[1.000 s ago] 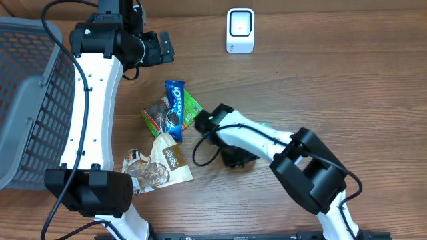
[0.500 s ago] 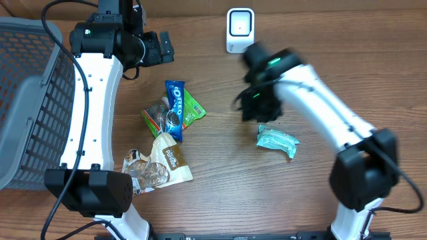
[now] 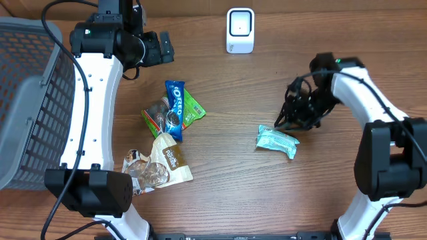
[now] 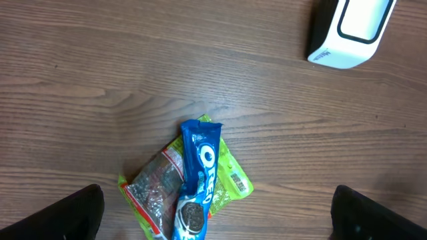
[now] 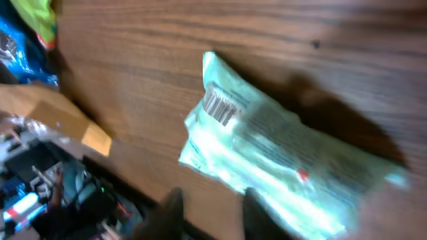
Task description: Scan the item barcode
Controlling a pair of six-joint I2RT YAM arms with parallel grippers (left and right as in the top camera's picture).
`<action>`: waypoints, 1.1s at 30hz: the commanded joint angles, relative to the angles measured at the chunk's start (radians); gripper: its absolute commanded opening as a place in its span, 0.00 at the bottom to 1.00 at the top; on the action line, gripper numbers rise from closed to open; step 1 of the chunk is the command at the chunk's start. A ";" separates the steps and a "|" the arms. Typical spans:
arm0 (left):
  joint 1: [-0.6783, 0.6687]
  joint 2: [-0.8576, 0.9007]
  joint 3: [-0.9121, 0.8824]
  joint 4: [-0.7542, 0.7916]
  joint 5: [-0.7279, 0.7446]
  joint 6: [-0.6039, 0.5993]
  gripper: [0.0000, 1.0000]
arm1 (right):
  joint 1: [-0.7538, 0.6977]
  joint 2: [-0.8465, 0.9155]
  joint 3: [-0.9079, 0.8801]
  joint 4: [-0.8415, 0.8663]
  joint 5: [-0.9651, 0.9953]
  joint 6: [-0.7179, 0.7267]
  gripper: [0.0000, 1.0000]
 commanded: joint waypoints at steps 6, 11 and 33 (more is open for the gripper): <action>-0.004 0.002 0.014 0.002 -0.006 -0.010 1.00 | 0.031 -0.018 -0.239 0.236 -0.046 0.059 0.04; -0.004 0.002 0.014 0.002 -0.006 -0.010 1.00 | 0.031 -0.018 -0.330 0.324 -0.024 0.060 0.04; -0.004 0.002 0.014 0.002 -0.006 -0.010 1.00 | -0.240 -0.742 -0.237 0.058 0.158 0.146 0.95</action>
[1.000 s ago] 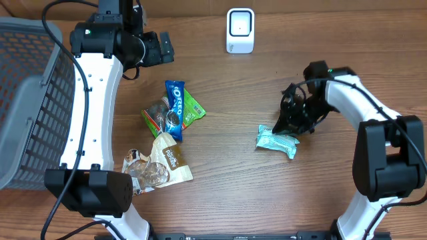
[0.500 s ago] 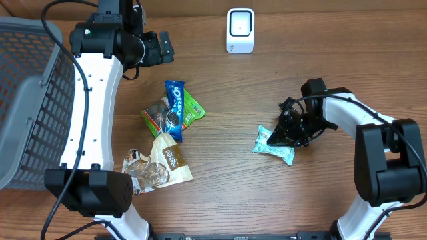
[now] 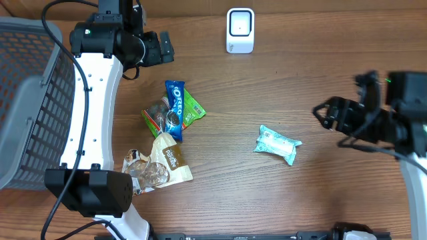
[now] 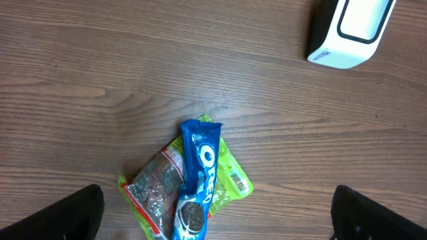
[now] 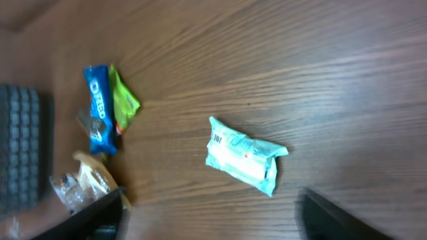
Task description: Scan the item barcode
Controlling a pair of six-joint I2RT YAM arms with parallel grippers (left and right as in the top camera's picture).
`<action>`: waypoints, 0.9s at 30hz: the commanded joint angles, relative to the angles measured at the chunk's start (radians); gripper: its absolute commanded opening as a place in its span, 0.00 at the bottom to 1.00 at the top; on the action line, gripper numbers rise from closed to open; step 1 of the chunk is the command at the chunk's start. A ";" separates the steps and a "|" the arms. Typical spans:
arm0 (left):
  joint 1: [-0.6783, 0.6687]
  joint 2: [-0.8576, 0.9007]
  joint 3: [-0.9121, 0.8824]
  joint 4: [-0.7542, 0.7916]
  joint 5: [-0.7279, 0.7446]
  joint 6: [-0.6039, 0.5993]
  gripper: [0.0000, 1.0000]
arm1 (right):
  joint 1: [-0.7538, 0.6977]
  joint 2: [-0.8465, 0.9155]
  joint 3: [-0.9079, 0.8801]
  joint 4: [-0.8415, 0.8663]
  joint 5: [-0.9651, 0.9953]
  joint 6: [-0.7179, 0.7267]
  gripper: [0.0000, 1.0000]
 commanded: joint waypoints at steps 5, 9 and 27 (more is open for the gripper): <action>-0.004 0.002 0.014 0.001 -0.006 -0.010 1.00 | -0.017 0.082 -0.242 0.093 -0.076 0.002 0.98; -0.004 0.002 0.014 0.001 -0.006 -0.010 1.00 | -0.017 0.127 -0.371 0.232 -0.133 0.002 0.91; -0.004 0.002 0.014 0.001 -0.006 -0.010 1.00 | 0.034 0.563 -0.559 0.743 -0.345 0.000 0.72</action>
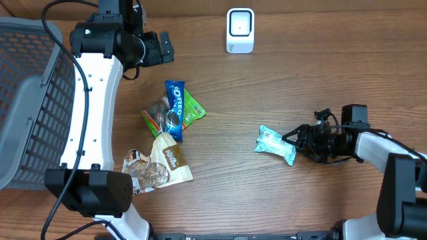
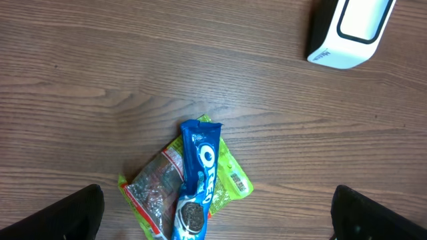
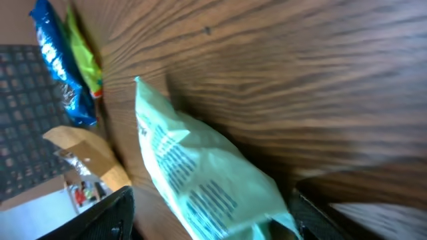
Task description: Scan the item barcode
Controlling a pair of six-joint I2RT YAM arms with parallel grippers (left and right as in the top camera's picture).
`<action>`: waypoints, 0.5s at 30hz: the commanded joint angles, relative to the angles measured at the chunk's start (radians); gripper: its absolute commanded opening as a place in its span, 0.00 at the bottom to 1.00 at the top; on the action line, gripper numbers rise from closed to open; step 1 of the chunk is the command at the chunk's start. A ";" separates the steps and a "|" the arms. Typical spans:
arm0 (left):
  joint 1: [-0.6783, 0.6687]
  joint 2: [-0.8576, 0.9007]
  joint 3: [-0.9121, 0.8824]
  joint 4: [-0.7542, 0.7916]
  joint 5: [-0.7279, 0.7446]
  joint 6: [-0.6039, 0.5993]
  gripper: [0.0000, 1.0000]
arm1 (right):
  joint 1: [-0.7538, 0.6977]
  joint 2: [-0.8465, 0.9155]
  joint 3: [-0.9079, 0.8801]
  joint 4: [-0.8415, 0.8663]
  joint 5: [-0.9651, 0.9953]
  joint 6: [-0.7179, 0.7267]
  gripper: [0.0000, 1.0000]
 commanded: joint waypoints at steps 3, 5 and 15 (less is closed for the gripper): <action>-0.004 0.002 0.014 0.000 -0.006 -0.010 1.00 | 0.069 0.061 -0.013 0.018 0.041 -0.008 0.60; -0.004 0.002 0.014 0.000 -0.006 -0.010 1.00 | 0.084 0.061 -0.013 0.019 0.044 -0.007 0.37; -0.004 0.002 0.014 0.000 -0.006 -0.010 1.00 | 0.079 0.046 0.070 0.000 -0.039 -0.008 0.18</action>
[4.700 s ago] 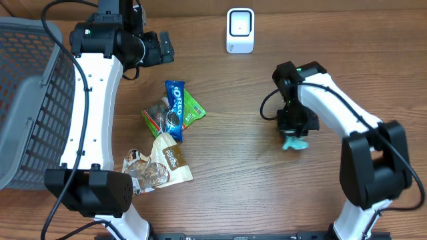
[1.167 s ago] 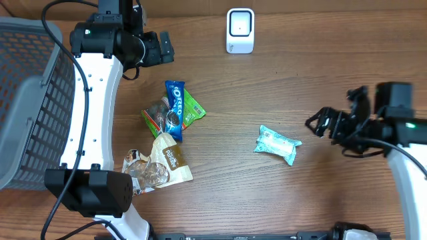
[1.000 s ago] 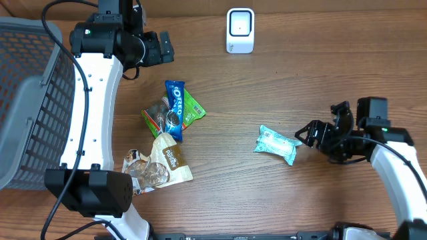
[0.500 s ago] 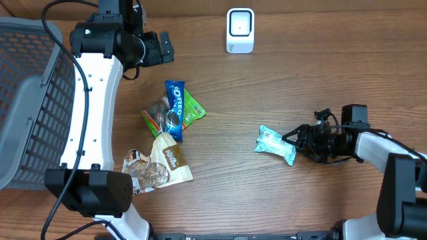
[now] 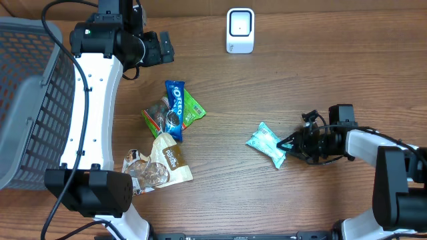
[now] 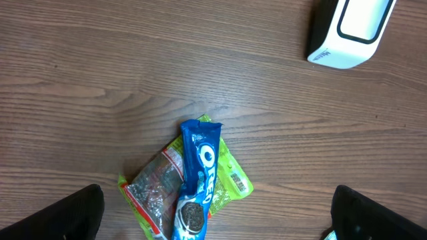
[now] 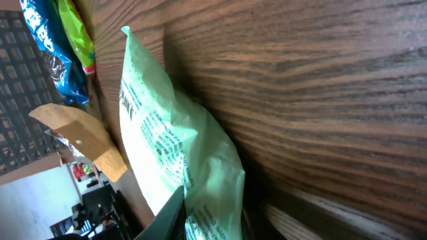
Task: Scan the item barcode
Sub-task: 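Lift the tissue pack and hold it up to the white scanner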
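A mint-green snack packet [image 5: 265, 143] lies right of centre on the wooden table. My right gripper [image 5: 288, 145] lies low at its right end, shut on that end. In the right wrist view the packet [image 7: 167, 147] fills the left half with printed text showing, pinched at the bottom by my right gripper [image 7: 207, 220]. The white barcode scanner [image 5: 240, 30] stands at the back centre, also visible in the left wrist view [image 6: 350, 33]. My left gripper [image 5: 159, 48] hangs open, high at the back left, with nothing between its fingers [image 6: 73, 213].
A blue Oreo pack [image 5: 175, 110] lies over a green packet [image 5: 192, 108] left of centre. A tan packet [image 5: 170, 159] and a clear cookie bag [image 5: 143, 172] sit nearer the front. A grey mesh basket [image 5: 27, 100] fills the left edge.
My right gripper's fingers, wide apart beside the mint packet before, are now together on its right end. The packet has shifted slightly left and turned. The left arm is unchanged.
At first my right gripper was low just behind the mint packet. Then the right arm stood high and off to the right, open, the packet lying free. Then it was low at the packet's right end, still open, and now it grips that end.
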Controlling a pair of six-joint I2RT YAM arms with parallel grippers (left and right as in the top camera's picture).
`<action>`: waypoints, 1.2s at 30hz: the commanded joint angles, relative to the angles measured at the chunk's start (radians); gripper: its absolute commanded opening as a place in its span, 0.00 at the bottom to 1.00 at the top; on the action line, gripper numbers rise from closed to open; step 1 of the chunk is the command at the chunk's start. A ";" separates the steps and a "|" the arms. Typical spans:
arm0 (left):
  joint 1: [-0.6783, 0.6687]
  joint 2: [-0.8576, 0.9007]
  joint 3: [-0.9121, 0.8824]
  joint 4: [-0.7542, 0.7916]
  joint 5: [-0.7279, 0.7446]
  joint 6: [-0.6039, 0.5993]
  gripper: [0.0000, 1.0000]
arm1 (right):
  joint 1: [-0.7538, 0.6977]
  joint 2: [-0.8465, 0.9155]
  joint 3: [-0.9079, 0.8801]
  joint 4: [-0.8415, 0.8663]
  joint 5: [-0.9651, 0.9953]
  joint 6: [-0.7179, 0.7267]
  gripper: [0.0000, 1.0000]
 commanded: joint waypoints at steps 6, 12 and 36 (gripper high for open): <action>-0.004 0.002 0.014 0.000 -0.006 -0.010 1.00 | 0.040 -0.064 0.406 -0.384 -0.009 -0.204 0.18; -0.004 0.002 0.014 0.000 -0.006 -0.010 1.00 | 0.115 -0.064 0.711 -0.590 0.083 -0.275 0.13; -0.004 0.002 0.014 0.000 -0.006 -0.010 1.00 | 0.291 -0.030 0.967 -0.408 0.697 -0.184 0.04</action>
